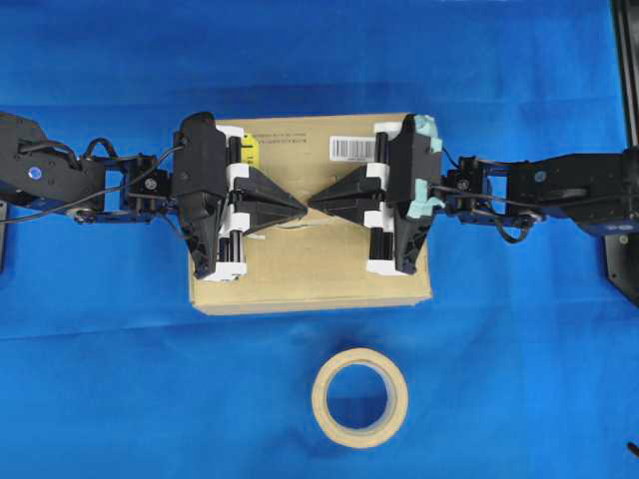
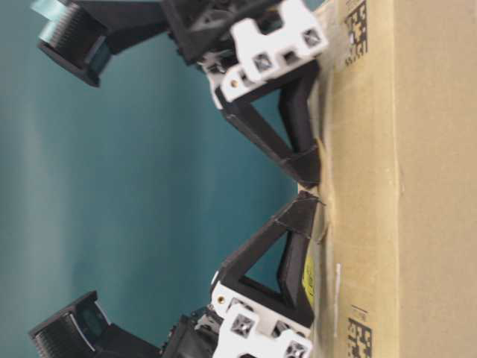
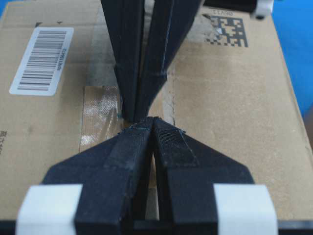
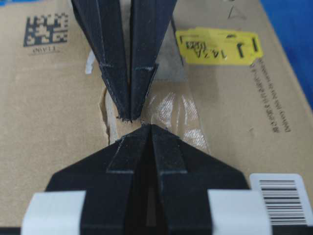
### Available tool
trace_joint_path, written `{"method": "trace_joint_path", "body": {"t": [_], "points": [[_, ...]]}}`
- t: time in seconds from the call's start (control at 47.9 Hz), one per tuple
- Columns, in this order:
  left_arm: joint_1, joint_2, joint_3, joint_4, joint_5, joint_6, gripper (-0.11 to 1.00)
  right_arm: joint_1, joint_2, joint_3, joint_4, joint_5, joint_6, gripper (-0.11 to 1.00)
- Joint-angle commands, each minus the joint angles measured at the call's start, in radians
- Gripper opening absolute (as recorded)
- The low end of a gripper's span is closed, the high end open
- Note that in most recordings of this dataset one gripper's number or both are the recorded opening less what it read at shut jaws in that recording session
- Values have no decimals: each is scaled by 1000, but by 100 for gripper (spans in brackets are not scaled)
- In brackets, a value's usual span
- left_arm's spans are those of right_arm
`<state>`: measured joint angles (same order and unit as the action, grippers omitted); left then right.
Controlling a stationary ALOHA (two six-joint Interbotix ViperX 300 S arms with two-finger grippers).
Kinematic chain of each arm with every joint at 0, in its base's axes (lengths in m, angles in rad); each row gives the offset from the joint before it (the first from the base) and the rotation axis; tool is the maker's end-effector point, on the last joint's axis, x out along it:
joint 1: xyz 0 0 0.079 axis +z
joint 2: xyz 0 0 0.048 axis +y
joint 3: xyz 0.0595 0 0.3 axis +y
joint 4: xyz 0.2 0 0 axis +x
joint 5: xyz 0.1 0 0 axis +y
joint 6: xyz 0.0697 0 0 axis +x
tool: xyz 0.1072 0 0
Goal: Apply tape along the seams of the closed cardboard box to seal it securely.
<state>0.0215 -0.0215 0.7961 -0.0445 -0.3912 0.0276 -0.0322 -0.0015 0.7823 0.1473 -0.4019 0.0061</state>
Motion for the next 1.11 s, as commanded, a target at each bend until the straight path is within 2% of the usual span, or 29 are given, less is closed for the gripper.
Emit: {"method": "trace_joint_path", "body": {"t": [0.0, 0.376, 0.606, 0.793, 1.086], "points": [[-2, 2, -5, 2, -11, -2, 0, 2, 6, -18, 3, -6, 8, -2], [-2, 14, 41, 0, -12, -17, 0, 32, 23, 38, 64, -23, 9, -2], [-3, 3, 98, -3, -14, -23, 0, 54, 8, 80, 81, -29, 9, -2], [-9, -14, 132, -3, -17, -54, 0, 64, -26, 132, 101, -35, 9, -2], [-37, -26, 137, -3, -15, -55, 0, 100, -57, 163, 104, -54, 9, -2]]}}
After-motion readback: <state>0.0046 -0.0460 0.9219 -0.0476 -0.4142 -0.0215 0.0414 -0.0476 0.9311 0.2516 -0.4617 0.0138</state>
